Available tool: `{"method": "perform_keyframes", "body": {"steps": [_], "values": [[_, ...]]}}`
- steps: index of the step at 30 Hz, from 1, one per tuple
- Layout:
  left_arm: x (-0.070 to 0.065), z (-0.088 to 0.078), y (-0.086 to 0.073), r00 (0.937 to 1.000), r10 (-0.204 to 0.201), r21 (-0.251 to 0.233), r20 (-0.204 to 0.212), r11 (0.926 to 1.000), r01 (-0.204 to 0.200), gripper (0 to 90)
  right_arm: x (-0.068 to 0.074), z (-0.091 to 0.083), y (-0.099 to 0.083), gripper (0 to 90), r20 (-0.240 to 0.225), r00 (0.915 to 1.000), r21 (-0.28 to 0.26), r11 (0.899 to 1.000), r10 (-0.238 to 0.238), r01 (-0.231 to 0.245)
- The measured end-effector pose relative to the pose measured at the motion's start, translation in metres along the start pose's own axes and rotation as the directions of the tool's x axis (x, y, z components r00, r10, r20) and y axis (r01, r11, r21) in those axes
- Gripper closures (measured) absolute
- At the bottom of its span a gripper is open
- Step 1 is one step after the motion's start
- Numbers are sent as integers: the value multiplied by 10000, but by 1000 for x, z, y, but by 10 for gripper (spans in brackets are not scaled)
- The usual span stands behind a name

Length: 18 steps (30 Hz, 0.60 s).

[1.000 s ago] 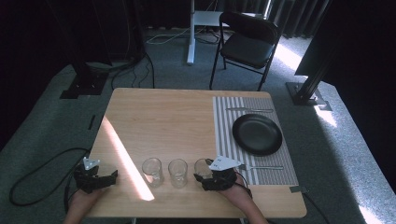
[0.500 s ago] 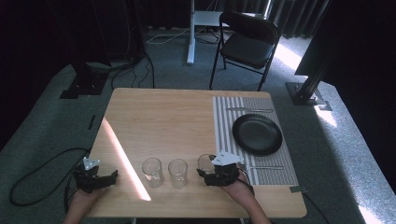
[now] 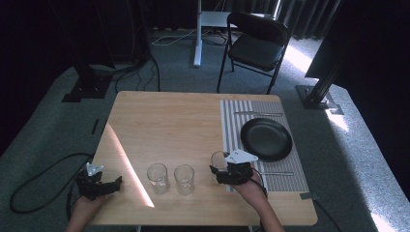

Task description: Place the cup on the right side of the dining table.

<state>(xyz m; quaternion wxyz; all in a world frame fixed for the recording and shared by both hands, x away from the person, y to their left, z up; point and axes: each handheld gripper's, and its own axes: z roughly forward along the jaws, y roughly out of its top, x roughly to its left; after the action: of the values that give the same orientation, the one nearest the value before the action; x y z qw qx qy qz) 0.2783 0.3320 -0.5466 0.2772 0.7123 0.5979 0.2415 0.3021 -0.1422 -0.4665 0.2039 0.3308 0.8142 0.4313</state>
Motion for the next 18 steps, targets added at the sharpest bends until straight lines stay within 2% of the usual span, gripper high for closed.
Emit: {"method": "perform_keyframes", "body": {"steps": [10,18], "values": [[0,0,0,10000,-4,0,-1,10000,4,6,-16,0,9,287,576,9982,7,9998,184,-185],[0,0,0,10000,-3,1,0,10000,3,6,-26,5,14,287,680,9965,38,9988,490,-494]]}}
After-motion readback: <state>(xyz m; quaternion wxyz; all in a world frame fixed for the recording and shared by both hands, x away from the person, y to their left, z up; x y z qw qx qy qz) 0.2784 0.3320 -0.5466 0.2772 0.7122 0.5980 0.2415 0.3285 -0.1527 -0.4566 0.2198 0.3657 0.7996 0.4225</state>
